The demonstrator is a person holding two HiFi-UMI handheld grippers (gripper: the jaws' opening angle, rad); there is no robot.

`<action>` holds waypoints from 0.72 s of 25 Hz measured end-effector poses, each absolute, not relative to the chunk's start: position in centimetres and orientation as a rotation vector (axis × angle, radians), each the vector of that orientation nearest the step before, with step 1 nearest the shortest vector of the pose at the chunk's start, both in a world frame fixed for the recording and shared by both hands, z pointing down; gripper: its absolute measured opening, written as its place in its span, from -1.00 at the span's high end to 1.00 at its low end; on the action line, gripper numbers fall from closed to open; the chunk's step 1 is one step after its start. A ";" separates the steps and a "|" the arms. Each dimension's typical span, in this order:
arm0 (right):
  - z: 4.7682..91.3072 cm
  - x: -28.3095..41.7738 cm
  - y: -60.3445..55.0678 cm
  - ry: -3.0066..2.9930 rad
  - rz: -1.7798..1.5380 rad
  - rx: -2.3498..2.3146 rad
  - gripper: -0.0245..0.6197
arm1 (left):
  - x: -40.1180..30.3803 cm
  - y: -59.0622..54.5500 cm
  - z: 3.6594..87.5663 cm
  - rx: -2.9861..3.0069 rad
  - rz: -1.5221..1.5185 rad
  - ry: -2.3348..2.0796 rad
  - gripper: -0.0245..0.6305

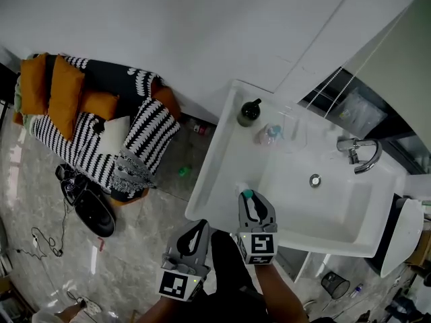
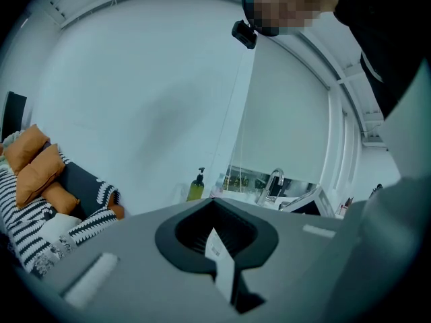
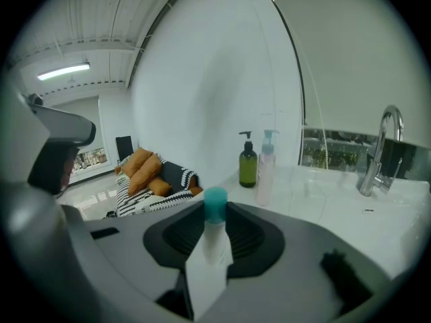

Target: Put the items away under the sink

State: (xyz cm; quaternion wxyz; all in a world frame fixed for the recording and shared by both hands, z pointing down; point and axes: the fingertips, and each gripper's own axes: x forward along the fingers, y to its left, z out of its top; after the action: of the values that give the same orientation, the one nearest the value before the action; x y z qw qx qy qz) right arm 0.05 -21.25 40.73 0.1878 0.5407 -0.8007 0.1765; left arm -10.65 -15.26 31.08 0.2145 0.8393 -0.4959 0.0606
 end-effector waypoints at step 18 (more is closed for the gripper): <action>35.7 -0.6 -16.4 -2.260 0.405 1.553 0.59 | -12.1 -11.3 26.0 2.437 0.054 -1.385 0.90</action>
State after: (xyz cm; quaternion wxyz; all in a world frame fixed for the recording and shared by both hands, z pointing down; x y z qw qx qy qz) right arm -0.64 -16.39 35.72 0.1838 0.5507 -0.8014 0.1436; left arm -12.07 -11.27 25.97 0.1682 0.8569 -0.4869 0.0190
